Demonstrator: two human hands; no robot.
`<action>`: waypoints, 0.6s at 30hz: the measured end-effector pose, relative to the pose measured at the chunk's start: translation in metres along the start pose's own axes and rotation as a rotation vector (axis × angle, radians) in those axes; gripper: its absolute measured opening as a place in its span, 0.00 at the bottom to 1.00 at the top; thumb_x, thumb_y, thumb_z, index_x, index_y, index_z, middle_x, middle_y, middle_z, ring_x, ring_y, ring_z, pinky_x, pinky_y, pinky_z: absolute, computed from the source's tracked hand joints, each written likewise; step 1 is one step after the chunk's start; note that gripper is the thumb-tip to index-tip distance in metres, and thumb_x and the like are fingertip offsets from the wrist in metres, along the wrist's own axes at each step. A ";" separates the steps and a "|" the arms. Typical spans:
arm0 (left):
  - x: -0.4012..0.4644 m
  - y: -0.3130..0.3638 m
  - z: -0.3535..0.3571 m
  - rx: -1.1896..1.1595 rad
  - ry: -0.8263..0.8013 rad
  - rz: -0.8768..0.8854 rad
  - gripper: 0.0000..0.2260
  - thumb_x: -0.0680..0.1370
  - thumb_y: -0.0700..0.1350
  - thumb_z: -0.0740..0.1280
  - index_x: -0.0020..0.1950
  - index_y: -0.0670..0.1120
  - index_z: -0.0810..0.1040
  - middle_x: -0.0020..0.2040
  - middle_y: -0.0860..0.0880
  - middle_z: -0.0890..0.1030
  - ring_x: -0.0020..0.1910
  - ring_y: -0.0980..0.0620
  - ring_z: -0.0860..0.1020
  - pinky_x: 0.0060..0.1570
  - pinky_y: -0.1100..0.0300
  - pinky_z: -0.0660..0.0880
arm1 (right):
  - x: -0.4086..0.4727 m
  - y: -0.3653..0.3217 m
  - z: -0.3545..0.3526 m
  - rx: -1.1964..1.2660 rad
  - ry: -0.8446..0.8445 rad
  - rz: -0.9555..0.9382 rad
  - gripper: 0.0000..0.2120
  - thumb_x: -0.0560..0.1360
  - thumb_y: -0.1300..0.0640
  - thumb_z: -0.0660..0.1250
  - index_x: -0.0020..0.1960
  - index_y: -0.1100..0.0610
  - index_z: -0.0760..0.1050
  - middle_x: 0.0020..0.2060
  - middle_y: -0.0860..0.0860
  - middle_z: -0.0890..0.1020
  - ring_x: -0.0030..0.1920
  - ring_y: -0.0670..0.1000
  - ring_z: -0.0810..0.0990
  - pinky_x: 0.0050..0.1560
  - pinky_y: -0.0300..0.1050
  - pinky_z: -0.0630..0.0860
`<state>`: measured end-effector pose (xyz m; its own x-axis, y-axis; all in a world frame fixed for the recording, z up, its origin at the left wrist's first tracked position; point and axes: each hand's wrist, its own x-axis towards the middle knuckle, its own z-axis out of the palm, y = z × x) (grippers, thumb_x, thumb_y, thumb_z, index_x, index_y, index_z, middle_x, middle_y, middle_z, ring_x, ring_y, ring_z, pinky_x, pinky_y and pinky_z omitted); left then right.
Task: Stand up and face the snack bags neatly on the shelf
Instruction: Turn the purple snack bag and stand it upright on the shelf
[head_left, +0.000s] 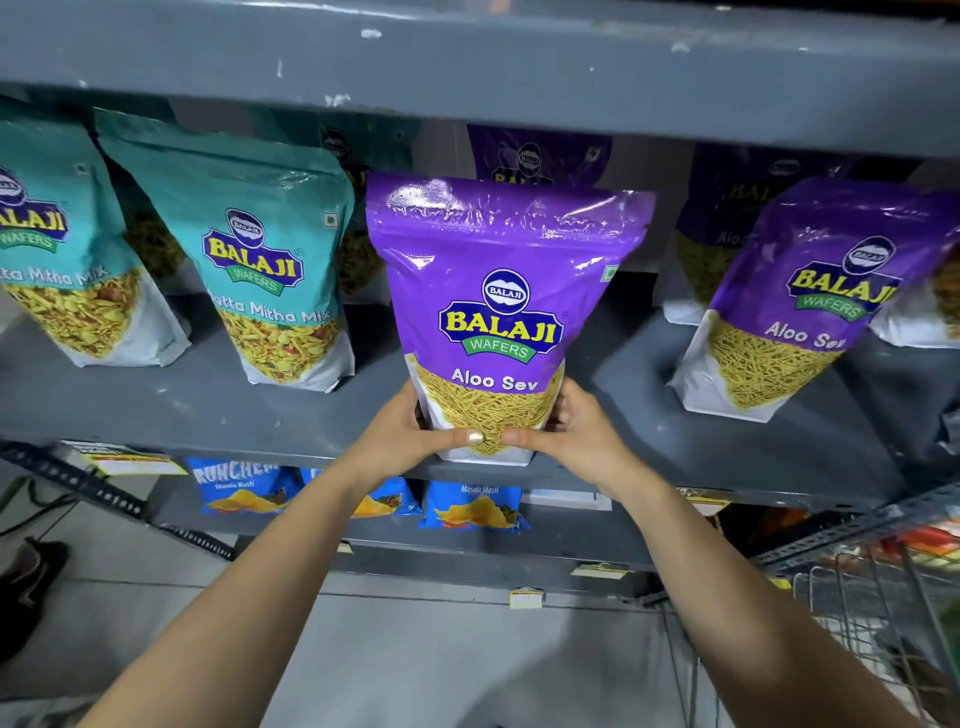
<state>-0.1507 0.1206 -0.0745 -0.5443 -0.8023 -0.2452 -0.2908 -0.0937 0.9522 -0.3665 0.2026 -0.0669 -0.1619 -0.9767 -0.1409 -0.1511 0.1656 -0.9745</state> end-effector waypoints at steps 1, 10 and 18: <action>0.000 0.000 0.000 0.005 -0.002 -0.006 0.33 0.64 0.51 0.81 0.65 0.55 0.72 0.60 0.54 0.85 0.60 0.53 0.83 0.66 0.46 0.76 | -0.001 0.000 0.001 -0.003 0.007 -0.001 0.25 0.64 0.62 0.81 0.54 0.45 0.74 0.49 0.43 0.85 0.50 0.39 0.84 0.44 0.33 0.79; -0.002 -0.001 -0.001 0.006 -0.014 -0.019 0.33 0.66 0.47 0.81 0.66 0.55 0.70 0.61 0.52 0.83 0.61 0.52 0.82 0.66 0.46 0.76 | -0.007 0.001 0.002 0.000 0.018 0.014 0.26 0.64 0.58 0.82 0.56 0.44 0.74 0.54 0.44 0.84 0.54 0.41 0.83 0.44 0.33 0.79; -0.040 -0.007 0.023 -0.092 0.666 0.315 0.20 0.67 0.51 0.79 0.49 0.45 0.72 0.42 0.50 0.74 0.41 0.53 0.74 0.46 0.58 0.73 | -0.036 0.013 -0.051 0.047 0.134 -0.006 0.27 0.68 0.64 0.78 0.62 0.47 0.76 0.59 0.43 0.81 0.62 0.38 0.77 0.61 0.35 0.74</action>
<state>-0.1456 0.1669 -0.0752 0.0097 -0.9843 0.1765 -0.1168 0.1742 0.9778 -0.4126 0.2471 -0.0658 -0.2905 -0.9501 -0.1133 -0.1076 0.1502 -0.9828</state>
